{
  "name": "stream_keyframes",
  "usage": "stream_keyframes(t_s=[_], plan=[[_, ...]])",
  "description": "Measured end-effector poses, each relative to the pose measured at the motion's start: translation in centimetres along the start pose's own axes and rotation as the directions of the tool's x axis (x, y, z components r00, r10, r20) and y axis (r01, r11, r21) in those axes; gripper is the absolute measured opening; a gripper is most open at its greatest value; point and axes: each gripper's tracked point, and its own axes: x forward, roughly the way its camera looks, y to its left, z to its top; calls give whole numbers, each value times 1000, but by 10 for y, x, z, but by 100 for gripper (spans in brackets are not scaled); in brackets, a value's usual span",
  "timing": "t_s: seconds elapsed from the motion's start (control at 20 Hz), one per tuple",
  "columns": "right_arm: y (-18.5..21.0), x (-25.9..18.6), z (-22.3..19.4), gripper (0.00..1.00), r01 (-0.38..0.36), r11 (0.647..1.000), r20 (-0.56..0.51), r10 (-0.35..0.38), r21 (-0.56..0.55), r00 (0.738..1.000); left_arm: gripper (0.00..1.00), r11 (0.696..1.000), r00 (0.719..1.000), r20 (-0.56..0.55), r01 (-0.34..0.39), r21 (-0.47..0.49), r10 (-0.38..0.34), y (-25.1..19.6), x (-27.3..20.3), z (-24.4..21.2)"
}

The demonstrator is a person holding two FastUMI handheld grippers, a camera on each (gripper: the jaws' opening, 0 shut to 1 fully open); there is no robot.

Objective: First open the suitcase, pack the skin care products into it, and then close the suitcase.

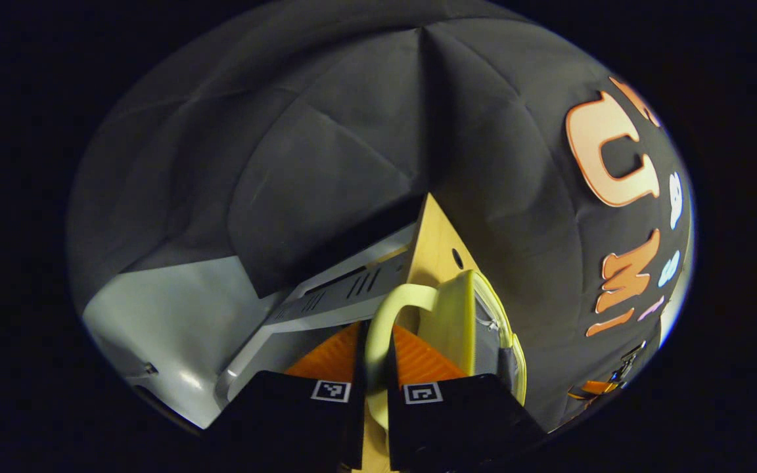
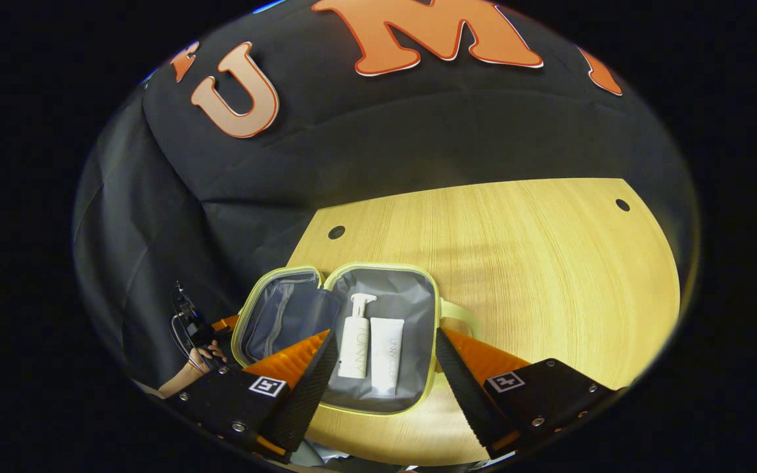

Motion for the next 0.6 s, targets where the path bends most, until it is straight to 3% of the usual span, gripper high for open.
stream_keyframes(t_s=[0.1, 0.25, 0.5, 0.6], plan=[[0, -1, 0, 95, -4, 1000, 9, 4, -6, 1000, 8, 997, 999, 4, -32, 64, 32, -9, -6, 7], [-1, -1, 5, 95, -10, 1000, 30, 10, -9, 1000, 6, 976, 995, 37, -102, 192, 97, -33, -26, 17], [-1, -8, 17, 95, -43, 999, 82, 44, -9, 996, 6, 936, 995, 97, -48, 348, 15, -132, -78, 48], [-4, -16, 26, 95, -56, 998, 118, 56, -9, 991, 6, 907, 996, 91, -23, 422, -17, -179, -96, 47]])
